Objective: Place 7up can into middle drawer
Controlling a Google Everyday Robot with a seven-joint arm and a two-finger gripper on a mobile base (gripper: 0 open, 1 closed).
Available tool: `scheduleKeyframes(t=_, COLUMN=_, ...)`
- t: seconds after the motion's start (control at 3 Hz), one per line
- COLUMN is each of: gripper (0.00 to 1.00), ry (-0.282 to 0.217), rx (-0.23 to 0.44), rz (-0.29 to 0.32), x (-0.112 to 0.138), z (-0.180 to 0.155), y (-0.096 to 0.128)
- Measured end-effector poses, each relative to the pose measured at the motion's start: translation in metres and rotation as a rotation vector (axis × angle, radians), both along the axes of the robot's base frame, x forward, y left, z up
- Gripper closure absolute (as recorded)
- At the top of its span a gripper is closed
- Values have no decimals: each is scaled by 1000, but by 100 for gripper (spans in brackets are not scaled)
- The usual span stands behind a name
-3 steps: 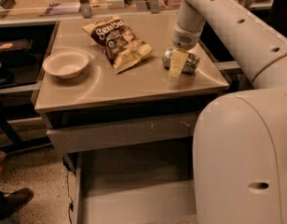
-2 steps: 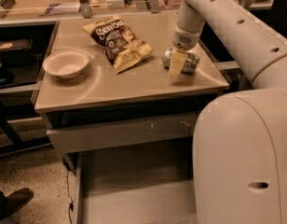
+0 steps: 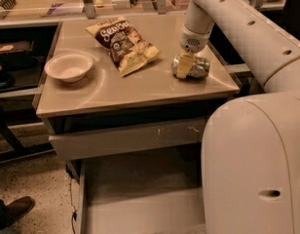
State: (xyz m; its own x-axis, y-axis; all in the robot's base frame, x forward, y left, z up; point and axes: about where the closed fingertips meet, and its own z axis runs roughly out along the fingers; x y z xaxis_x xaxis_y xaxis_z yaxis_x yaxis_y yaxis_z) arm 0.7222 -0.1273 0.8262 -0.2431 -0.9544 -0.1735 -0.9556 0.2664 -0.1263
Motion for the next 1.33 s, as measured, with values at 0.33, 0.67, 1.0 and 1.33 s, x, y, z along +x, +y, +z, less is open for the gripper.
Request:
scheduleKeyframes(t=0.33, gripper=87, ry=0, rx=0, rz=0, x=0, z=0, y=0)
scheduleKeyframes(t=0.67, gripper=100, ry=-13, rx=6, rz=10, x=-4, z=3, y=2)
scheduleKeyframes(t=1.0, gripper=100, ry=-13, rx=13, rz=-6, x=-24, z=10, y=-3)
scheduleKeyframes(t=1.33, gripper=100, ry=10, rx=18, rz=-41, x=-59, z=10, y=-11)
